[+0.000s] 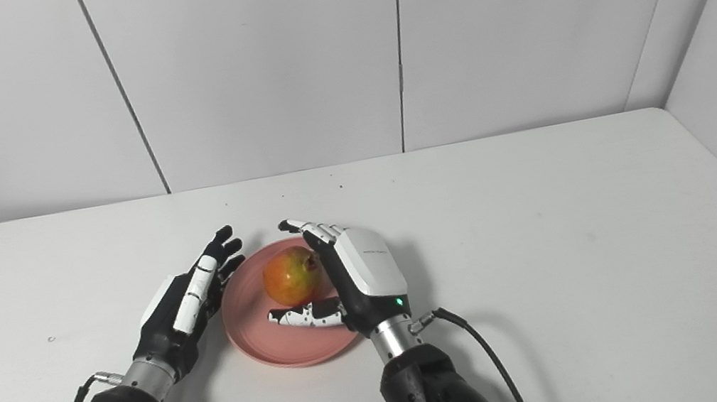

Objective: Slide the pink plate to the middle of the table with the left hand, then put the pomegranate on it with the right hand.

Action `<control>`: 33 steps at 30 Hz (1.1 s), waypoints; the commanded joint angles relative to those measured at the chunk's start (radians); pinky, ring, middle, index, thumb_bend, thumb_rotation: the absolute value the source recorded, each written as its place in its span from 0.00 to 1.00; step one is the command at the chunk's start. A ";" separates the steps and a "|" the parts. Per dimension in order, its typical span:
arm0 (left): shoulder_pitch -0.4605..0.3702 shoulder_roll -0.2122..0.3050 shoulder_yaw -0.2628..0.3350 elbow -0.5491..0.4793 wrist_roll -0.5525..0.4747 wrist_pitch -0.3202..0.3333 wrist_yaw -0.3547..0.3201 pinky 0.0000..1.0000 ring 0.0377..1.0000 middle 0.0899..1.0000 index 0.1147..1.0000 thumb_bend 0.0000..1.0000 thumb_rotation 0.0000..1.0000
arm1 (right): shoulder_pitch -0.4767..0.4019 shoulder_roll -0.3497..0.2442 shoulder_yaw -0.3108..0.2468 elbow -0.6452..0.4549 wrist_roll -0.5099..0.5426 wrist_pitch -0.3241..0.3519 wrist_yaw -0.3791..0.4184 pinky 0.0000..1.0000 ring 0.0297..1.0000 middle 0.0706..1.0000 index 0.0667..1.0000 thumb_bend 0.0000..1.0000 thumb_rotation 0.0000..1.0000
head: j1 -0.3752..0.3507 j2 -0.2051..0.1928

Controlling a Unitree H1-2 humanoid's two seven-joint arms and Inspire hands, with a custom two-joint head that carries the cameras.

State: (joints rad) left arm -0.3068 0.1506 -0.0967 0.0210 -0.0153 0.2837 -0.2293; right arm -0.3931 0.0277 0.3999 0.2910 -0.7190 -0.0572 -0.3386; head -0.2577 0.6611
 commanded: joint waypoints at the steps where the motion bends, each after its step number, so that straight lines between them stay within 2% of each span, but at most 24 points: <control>1: -0.021 0.000 -0.001 -0.020 0.008 -0.006 0.007 0.91 0.94 0.96 0.96 0.52 1.00 | -0.022 0.015 -0.009 -0.033 0.006 -0.064 -0.042 0.82 0.83 0.81 0.83 0.64 0.30 | 0.000 0.000; 8: -0.022 0.002 0.000 -0.015 0.002 -0.013 0.000 0.91 0.95 0.96 0.96 0.51 1.00 | -0.022 0.020 -0.011 -0.029 0.009 -0.087 -0.073 0.81 0.83 0.83 0.86 0.65 0.28 | 0.001 0.002; 22: -0.024 0.005 0.000 -0.017 0.002 -0.006 -0.002 0.92 0.95 0.97 0.97 0.52 1.00 | -0.018 0.022 -0.010 -0.041 0.003 -0.091 -0.095 0.82 0.83 0.83 0.87 0.65 0.27 | 0.002 0.005; 28: -0.025 0.004 -0.001 -0.018 0.000 -0.003 -0.004 0.92 0.95 0.98 0.97 0.52 1.00 | -0.011 0.025 -0.025 -0.062 0.009 -0.095 -0.117 0.83 0.84 0.85 0.88 0.64 0.32 | 0.003 0.005; 33: -0.025 0.003 -0.002 -0.019 0.001 -0.002 -0.004 0.92 0.95 0.98 0.97 0.53 1.00 | -0.004 0.024 -0.045 -0.076 0.027 -0.112 -0.135 0.81 0.85 0.86 0.88 0.62 0.44 | 0.004 0.006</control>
State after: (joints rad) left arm -0.3068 0.1522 -0.0969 0.0211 -0.0157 0.2835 -0.2317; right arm -0.3795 0.0422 0.3646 0.2537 -0.6961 -0.1091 -0.4424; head -0.2562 0.6673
